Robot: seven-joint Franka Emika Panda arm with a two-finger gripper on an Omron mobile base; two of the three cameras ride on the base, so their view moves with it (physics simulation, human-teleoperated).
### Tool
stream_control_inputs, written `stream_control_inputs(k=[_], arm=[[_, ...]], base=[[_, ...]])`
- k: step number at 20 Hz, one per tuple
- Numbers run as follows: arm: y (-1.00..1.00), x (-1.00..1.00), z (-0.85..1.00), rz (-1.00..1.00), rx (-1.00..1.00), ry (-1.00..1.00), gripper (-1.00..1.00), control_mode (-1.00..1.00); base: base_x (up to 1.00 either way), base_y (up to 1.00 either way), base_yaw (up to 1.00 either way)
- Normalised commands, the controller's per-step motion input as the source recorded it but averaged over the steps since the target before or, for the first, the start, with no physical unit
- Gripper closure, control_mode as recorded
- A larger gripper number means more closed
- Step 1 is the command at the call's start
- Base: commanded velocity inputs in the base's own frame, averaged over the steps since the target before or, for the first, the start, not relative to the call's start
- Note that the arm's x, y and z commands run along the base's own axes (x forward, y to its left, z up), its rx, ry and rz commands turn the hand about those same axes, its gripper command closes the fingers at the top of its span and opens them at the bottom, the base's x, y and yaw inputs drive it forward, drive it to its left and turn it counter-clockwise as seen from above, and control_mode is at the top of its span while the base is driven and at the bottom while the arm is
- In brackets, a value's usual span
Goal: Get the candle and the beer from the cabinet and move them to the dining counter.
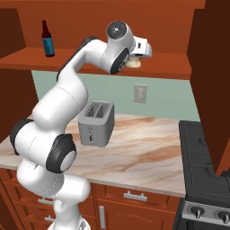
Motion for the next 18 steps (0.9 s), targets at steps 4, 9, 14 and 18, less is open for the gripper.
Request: stream_control_inputs(k=[4,9,14,18], arm=[[0.0,0.01,-0.05,0.0,0.0,0.0,-1.0,-1.0],[0.0,0.01,-0.03,0.0,0.0,0.0,-1.0,-1.0],[0.0,0.06,-0.06,0.0,0.0,0.0,-1.0,-1.0],[0.0,0.07,-0.02,0.0,0.0,0.0,-1.0,-1.0]], base=[[0.0,0.0,0.0],[0.0,0.0,0.0],[0.0,0.0,0.0],[0.0,0.0,0.0]])
